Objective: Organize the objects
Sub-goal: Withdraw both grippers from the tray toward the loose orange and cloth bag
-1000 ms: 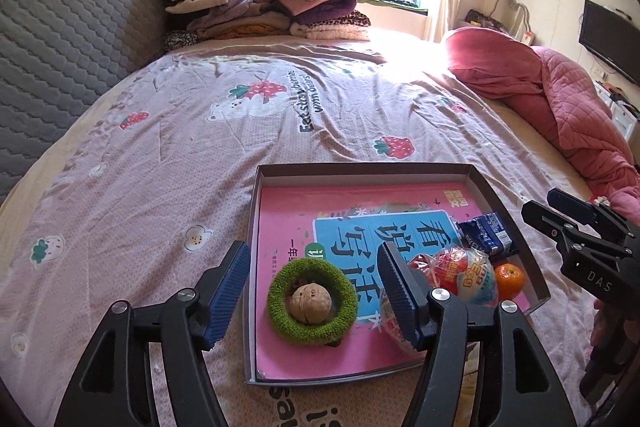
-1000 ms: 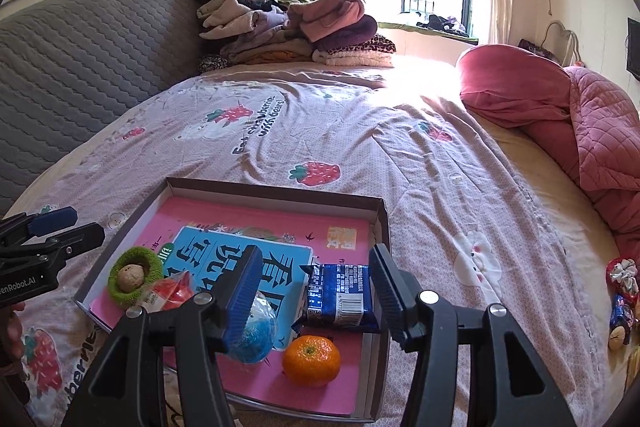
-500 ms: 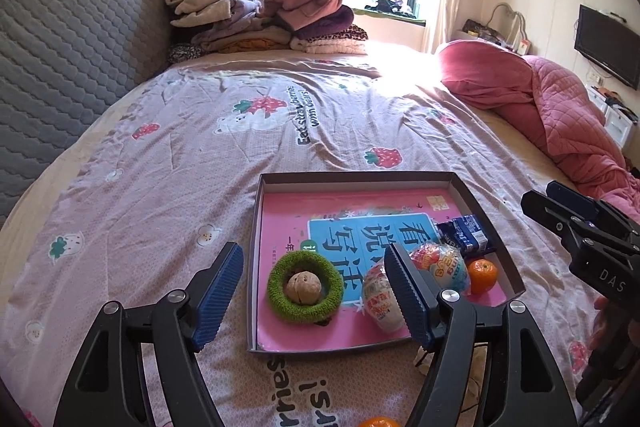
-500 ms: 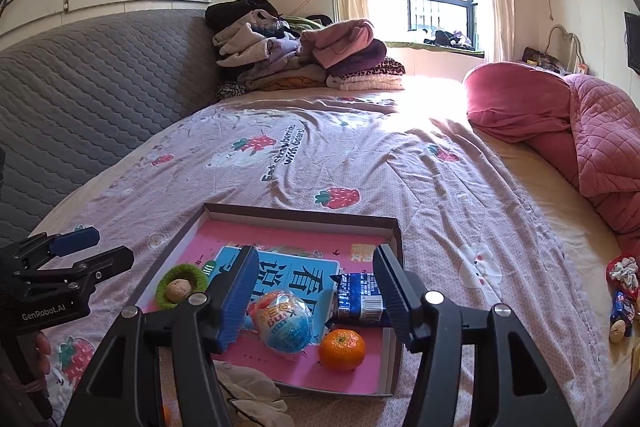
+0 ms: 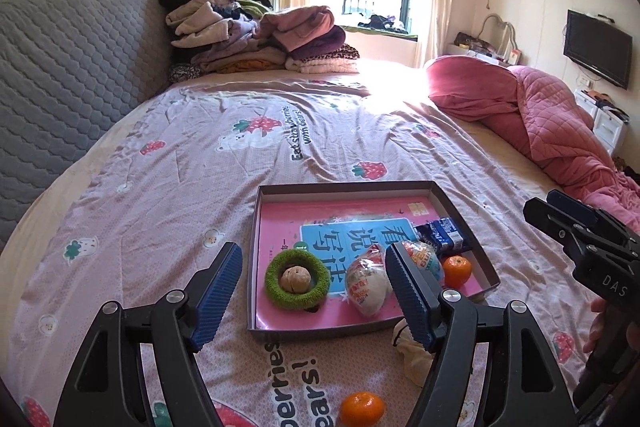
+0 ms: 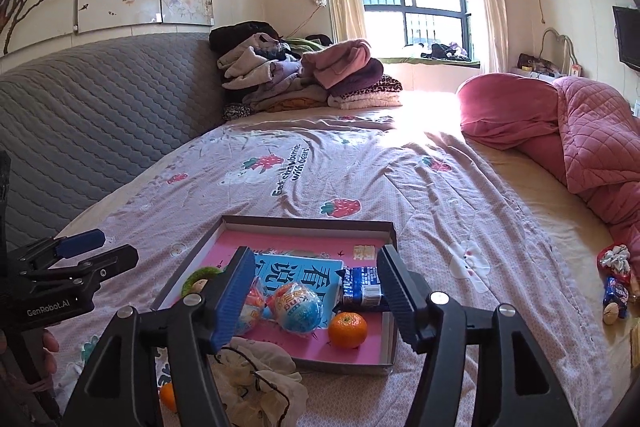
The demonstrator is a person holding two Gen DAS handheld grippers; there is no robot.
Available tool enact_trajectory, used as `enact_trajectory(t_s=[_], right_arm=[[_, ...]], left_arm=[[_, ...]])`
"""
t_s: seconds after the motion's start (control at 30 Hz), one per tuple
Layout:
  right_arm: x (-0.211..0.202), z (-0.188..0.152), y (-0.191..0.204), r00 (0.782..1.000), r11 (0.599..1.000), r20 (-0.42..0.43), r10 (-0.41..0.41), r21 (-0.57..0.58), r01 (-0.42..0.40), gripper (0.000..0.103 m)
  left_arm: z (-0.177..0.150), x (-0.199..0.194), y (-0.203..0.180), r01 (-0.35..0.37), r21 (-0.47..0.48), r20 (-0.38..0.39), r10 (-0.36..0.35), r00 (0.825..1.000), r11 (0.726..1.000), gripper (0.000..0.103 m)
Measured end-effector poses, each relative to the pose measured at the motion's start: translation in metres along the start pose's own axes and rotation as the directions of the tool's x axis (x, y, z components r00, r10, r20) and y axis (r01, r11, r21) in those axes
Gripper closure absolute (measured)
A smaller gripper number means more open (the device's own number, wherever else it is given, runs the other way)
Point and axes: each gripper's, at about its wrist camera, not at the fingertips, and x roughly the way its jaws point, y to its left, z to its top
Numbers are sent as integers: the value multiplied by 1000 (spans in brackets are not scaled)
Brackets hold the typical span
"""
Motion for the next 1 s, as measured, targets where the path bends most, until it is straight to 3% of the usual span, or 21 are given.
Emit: enact_trajectory(t_s=[1.0], right_arm=[[-17,-40,16,998,999,-49,26,-25,-27,39]], left_arm=[[-67,-15,-14,-9,47,-72,12,997,999,28]])
